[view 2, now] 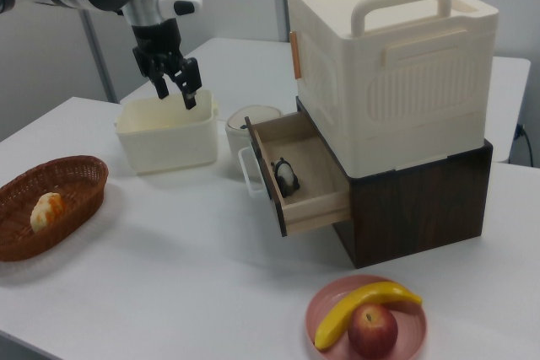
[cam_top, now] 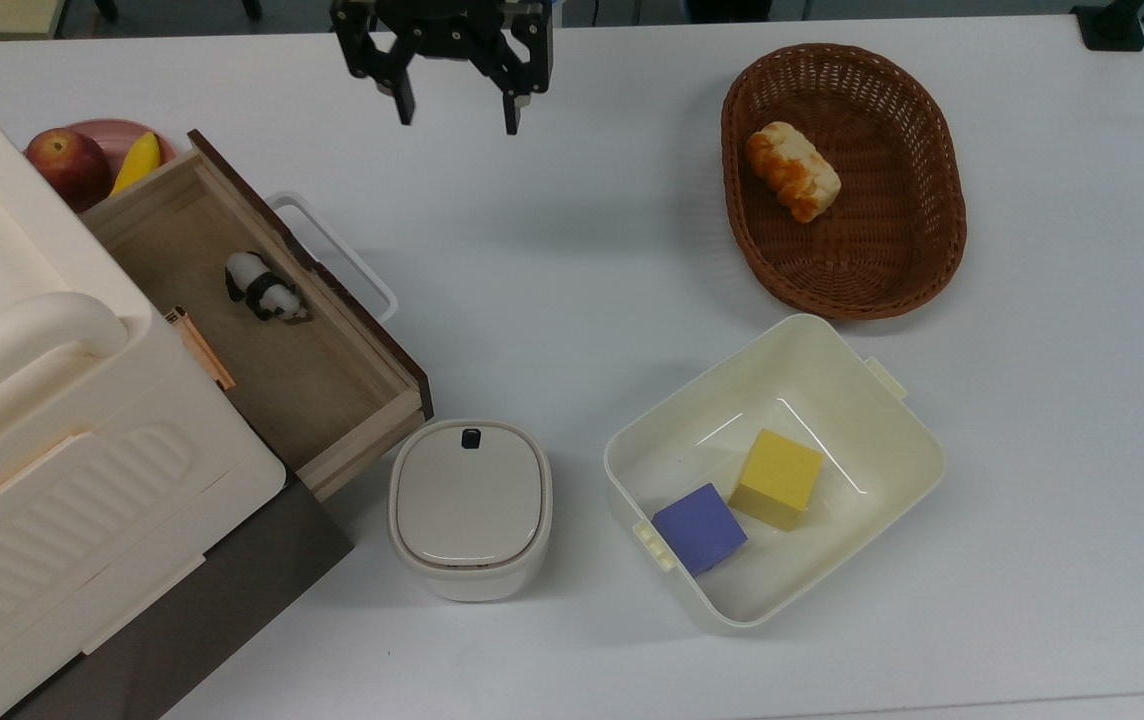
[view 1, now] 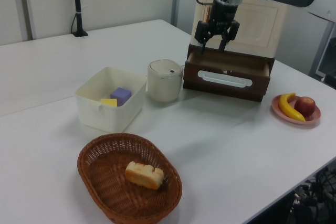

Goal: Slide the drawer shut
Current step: 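Move the gripper down toward the open wooden drawer's front panel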

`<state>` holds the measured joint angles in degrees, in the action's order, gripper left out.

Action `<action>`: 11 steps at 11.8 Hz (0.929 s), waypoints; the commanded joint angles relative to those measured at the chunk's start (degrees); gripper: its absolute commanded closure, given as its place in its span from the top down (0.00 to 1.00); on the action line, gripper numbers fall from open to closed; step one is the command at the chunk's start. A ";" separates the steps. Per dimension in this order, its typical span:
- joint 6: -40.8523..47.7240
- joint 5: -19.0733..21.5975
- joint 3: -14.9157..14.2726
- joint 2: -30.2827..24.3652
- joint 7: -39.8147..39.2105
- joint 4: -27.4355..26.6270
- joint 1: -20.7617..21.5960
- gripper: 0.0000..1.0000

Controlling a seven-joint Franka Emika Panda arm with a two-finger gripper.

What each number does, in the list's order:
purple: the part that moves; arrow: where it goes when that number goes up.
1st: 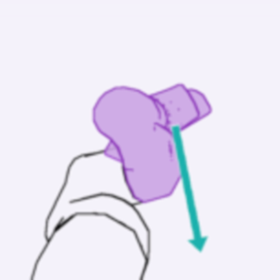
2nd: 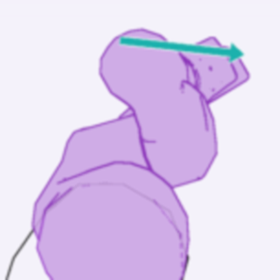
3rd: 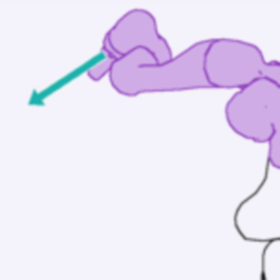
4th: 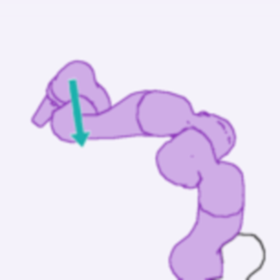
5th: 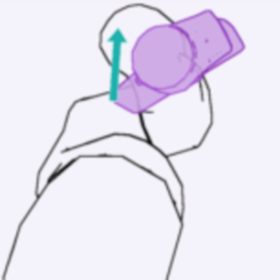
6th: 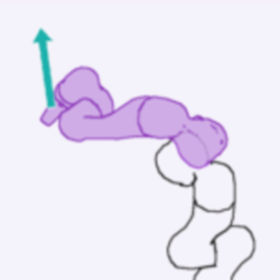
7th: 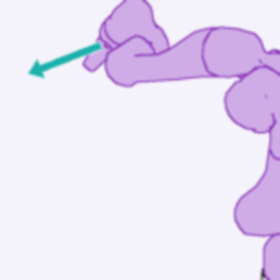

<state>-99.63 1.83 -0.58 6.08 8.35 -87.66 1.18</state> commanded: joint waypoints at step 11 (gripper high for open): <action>-7.49 -1.39 -0.29 0.94 14.83 -12.63 0.49 0.00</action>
<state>-101.93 1.26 1.11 6.42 16.67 -98.54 1.50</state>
